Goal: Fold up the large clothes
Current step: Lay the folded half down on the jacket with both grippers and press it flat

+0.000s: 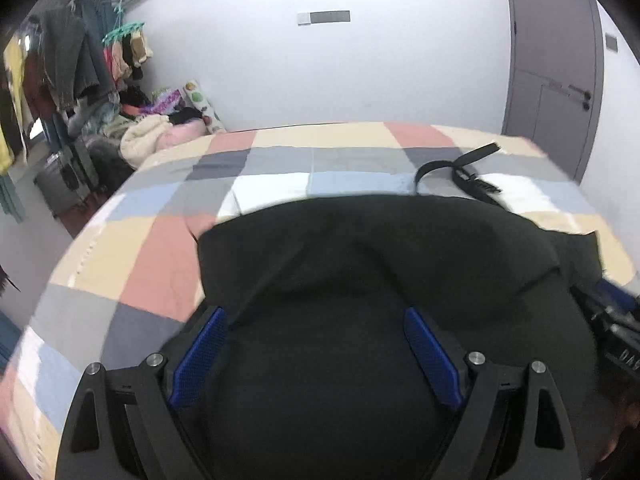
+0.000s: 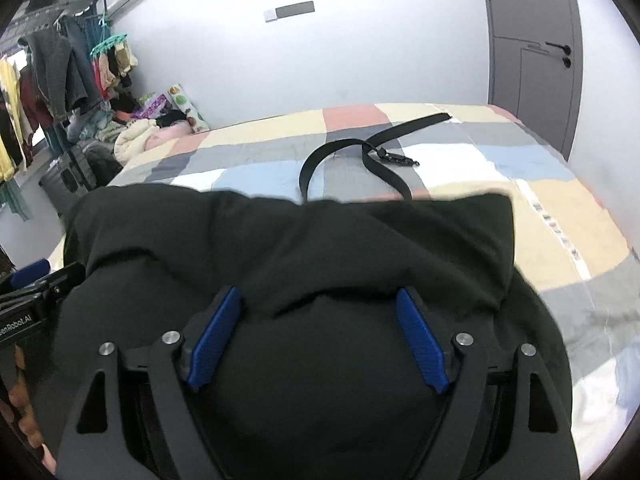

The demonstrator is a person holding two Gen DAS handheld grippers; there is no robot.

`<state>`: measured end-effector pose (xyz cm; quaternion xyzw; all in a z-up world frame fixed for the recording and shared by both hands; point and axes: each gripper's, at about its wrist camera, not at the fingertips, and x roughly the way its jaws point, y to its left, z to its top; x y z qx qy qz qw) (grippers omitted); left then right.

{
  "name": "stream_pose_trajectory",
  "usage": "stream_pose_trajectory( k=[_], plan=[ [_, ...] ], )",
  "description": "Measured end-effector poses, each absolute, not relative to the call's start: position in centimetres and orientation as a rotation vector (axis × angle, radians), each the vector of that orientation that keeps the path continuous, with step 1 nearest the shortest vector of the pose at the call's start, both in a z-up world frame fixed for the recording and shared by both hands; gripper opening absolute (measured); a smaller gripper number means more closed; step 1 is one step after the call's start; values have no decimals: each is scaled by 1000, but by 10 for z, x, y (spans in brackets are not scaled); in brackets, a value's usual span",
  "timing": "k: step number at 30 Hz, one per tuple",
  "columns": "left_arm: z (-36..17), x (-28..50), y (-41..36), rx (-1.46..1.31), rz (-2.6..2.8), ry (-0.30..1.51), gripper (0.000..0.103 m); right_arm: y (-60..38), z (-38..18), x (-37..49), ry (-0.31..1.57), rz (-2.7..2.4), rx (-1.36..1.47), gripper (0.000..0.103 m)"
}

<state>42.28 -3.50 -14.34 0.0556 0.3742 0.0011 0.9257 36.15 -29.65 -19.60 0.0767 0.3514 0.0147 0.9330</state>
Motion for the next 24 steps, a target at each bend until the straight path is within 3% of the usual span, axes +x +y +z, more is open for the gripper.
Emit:
stream_pose_trajectory(
  k=[24],
  plan=[
    [-192, 447, -9, 32, -33, 820, 95, -261, -239, 397, 718, 2, 71, 93]
  ],
)
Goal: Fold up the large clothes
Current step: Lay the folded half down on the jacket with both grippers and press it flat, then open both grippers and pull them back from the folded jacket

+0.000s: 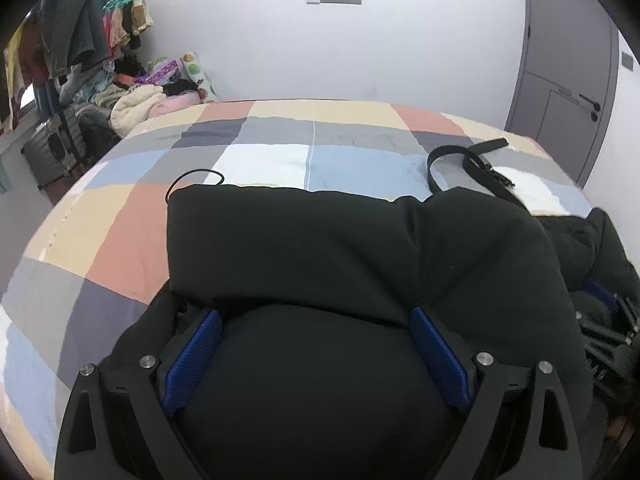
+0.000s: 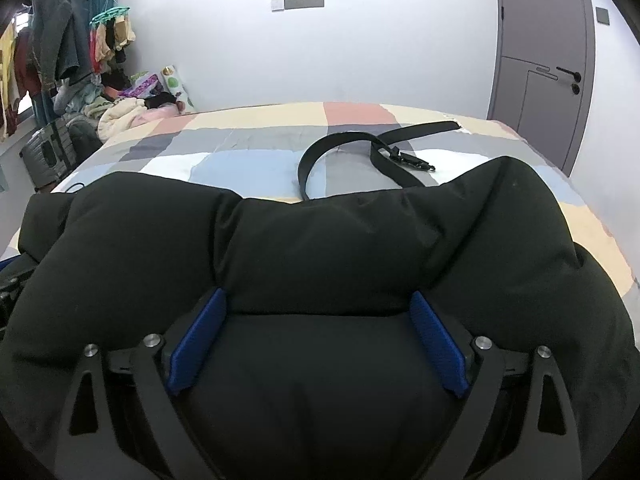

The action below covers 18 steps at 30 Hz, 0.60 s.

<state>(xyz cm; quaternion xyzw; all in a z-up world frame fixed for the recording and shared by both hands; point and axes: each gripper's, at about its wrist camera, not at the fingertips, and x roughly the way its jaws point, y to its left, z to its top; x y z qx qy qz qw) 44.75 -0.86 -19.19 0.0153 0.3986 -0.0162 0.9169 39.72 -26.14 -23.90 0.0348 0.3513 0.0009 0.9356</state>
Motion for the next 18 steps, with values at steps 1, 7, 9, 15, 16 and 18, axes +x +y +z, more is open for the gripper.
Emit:
stream_pose_trajectory(
  k=[1, 7, 9, 15, 16, 18],
  plan=[
    [-192, 446, -8, 43, -32, 818, 95, -261, -239, 397, 721, 6, 73, 93],
    [-194, 432, 1, 36, -44, 788, 97, -261, -236, 386, 729, 33, 70, 93],
    [-194, 429, 3, 25, -41, 784, 97, -264, -234, 381, 731, 47, 69, 93],
    [-187, 421, 19, 71, -1, 759, 103, -282, -224, 375, 729, 70, 94, 93],
    [-186, 422, 23, 64, 10, 752, 103, -288, -222, 374, 725, 65, 90, 93],
    [-185, 423, 30, 54, 13, 745, 103, -299, -218, 372, 712, 41, 83, 93]
  ],
)
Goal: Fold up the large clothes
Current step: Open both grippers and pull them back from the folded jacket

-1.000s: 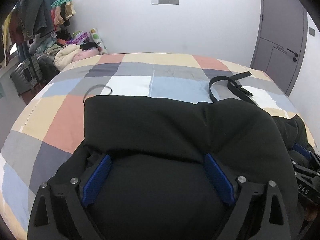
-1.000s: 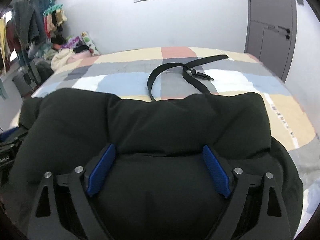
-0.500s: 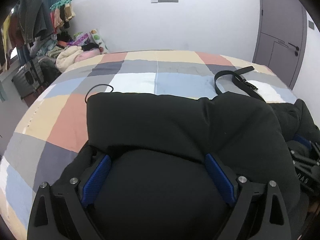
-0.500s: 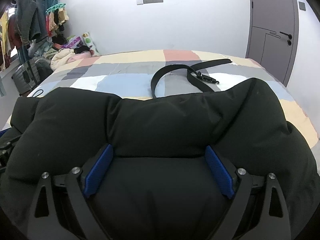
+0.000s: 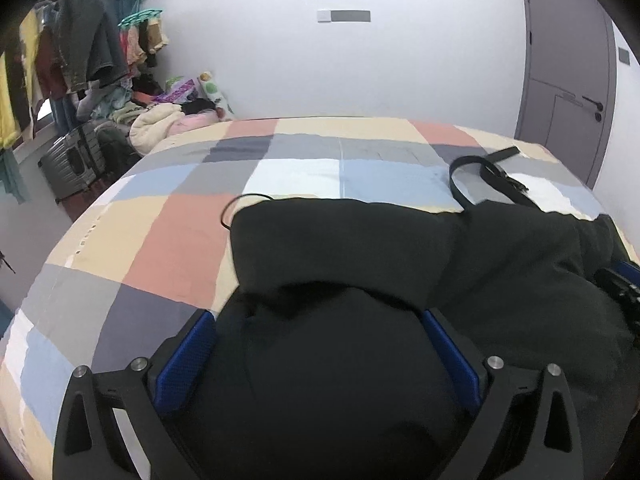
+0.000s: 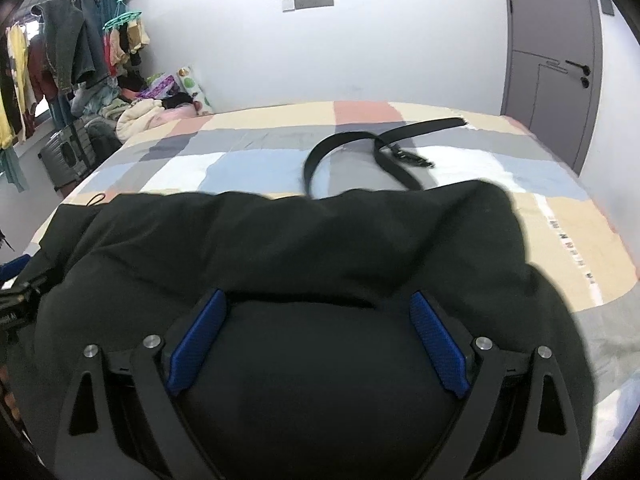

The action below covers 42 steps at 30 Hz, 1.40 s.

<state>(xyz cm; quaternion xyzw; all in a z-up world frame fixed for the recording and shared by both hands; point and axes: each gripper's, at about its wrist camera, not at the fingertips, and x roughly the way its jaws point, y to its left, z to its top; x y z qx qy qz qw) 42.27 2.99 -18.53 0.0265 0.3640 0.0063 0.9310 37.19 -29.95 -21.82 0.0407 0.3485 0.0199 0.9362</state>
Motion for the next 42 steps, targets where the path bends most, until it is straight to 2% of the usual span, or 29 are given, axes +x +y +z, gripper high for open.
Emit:
stream_pose_trajectory(
  k=[5, 11, 19, 25, 32, 38, 42],
  plan=[
    [-193, 426, 32, 139, 80, 720, 103, -328, -221, 368, 713, 4, 85, 93],
    [-209, 436, 56, -11, 6, 773, 103, -336, -247, 379, 730, 32, 189, 94],
    [-174, 419, 60, -11, 79, 745, 103, -338, -233, 367, 731, -49, 171, 95],
    [-97, 367, 57, -84, 62, 667, 103, -338, -181, 310, 590, 15, 254, 95],
    [-5, 282, 38, -38, 39, 524, 103, -327, -112, 254, 500, 55, 228, 96],
    [33, 199, 28, -50, -10, 458, 103, -317, -45, 196, 389, 102, 188, 103],
    [50, 154, 25, -53, -2, 412, 103, -307, -18, 157, 339, 139, 162, 103]
  ],
)
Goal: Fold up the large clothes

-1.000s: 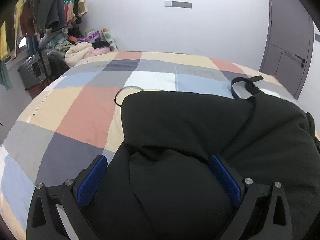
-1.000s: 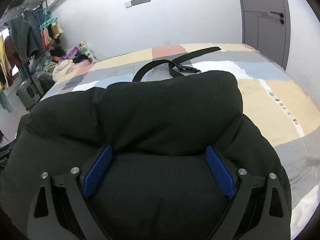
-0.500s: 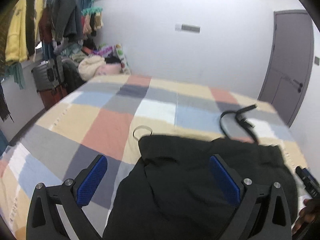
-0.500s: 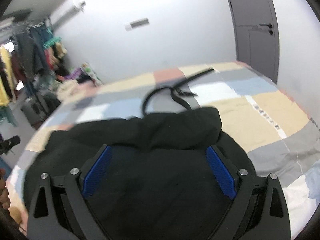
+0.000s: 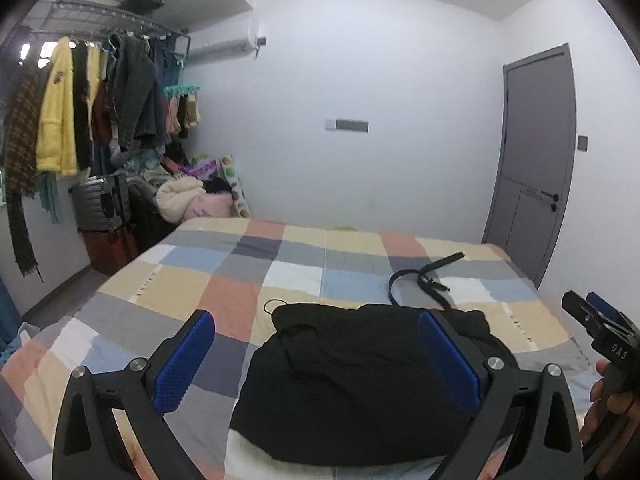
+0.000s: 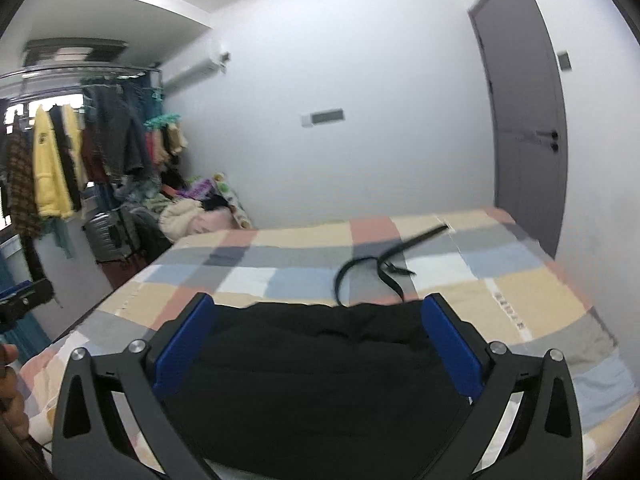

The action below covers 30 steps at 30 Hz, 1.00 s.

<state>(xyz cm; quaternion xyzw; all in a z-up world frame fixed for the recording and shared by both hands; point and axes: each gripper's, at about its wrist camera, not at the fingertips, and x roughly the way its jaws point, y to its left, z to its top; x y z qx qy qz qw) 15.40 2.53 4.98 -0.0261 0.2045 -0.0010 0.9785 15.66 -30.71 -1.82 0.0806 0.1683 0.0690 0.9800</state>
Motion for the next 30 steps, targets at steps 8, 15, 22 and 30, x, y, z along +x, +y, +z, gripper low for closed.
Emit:
stream_pose_trajectory(
  k=[8, 15, 22, 30],
  plan=[
    [65, 71, 14, -30, -39, 361, 103, -295, 8, 86, 270, 163, 150, 103],
    [77, 6, 17, -80, -133, 297, 103, -289, 10, 30, 250, 173, 159, 103],
    [56, -16, 14, -119, -191, 345, 103, -283, -5, -1, 233, 146, 146, 103],
    [22, -3, -3, -56, -172, 408, 103, -277, -48, -4, 311, 103, 119, 103]
  ],
)
